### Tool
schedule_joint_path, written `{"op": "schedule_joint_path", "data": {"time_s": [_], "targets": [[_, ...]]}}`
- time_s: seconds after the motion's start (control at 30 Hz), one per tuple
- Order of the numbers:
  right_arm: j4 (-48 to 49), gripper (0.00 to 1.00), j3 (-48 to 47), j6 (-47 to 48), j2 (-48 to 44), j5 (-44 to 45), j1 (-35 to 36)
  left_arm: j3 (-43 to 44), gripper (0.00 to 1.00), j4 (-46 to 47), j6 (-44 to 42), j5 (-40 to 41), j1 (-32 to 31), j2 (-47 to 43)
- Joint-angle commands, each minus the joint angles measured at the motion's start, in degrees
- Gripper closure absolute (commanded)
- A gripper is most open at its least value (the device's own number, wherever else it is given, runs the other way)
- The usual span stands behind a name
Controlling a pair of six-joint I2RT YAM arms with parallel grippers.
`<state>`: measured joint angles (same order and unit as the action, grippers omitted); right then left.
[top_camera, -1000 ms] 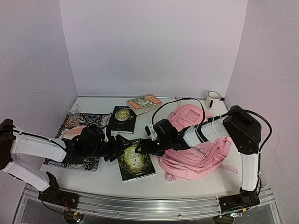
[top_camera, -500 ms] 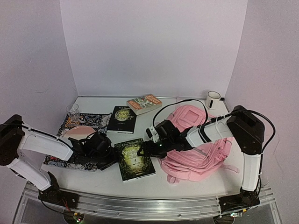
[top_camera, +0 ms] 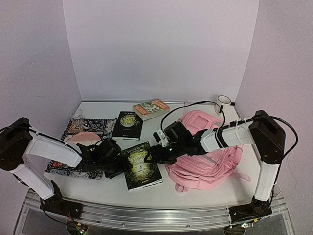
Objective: Pack the student bag
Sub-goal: Pick up the book from the center of the board.
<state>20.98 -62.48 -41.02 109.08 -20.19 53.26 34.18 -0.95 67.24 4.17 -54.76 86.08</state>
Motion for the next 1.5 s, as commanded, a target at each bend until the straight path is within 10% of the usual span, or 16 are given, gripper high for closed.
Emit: {"op": "schedule_joint_path", "data": {"time_s": [0.0, 0.83, 1.13, 1.47], "targets": [[-2.31, 0.29, -0.43, 1.01, -3.28, -1.68, 0.57, 1.58, 0.36, 0.72, -1.13, 0.09, -0.27, 0.43], [6.23, 0.57, -1.32, -3.36, -0.88, -9.48, 0.68, -3.99, 0.36, 17.01, 3.94, -3.56, -0.98, -6.22], [7.21, 1.0, 1.03, -4.47, -4.25, -8.36, 0.02, -9.52, 0.32, 17.38, 5.75, 3.01, -1.02, -13.73], [17.4, 1.0, 4.7, -9.86, -11.3, -8.32, -1.2, -13.75, 0.13, 17.3, 5.96, 9.1, -1.05, -24.97]]}}
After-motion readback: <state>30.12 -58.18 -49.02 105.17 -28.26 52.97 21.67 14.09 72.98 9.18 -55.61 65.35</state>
